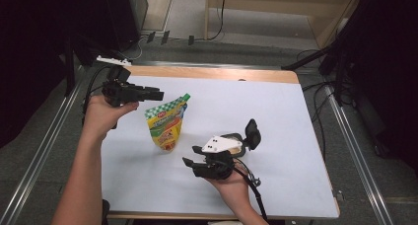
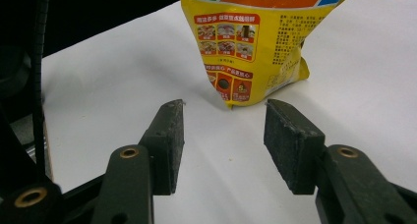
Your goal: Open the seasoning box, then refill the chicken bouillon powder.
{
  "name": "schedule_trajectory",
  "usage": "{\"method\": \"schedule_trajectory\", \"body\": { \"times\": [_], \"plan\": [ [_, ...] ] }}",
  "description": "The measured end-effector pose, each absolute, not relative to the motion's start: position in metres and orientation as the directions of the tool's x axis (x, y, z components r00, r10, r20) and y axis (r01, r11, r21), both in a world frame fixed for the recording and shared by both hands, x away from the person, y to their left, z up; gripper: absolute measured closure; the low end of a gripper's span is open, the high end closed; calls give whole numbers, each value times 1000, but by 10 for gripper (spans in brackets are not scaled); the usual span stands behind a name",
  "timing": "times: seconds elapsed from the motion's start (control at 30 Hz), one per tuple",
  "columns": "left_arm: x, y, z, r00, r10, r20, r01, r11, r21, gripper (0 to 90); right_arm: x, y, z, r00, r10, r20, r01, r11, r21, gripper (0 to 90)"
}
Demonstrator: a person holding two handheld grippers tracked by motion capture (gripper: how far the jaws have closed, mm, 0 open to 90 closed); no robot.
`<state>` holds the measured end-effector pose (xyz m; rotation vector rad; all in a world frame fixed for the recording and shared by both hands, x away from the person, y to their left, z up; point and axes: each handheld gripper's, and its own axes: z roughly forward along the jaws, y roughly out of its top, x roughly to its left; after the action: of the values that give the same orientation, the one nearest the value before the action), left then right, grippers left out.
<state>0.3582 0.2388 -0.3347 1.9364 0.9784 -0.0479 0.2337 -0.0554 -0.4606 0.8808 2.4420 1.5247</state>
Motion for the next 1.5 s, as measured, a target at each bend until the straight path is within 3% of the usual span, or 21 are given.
{"method": "schedule_trajectory", "body": {
  "times": [0.83, 1.5],
  "plan": [
    [373, 252, -374, 598, 696, -397, 684, -184, 706, 469, 249, -90, -429, -805, 544, 237, 460, 319, 829, 688],
    [371, 244, -380, 607, 694, -388, 690, -218, 690, 436, 266, -146, -390, -766, 589, 259, 490, 273, 828, 764]
  ]
}}
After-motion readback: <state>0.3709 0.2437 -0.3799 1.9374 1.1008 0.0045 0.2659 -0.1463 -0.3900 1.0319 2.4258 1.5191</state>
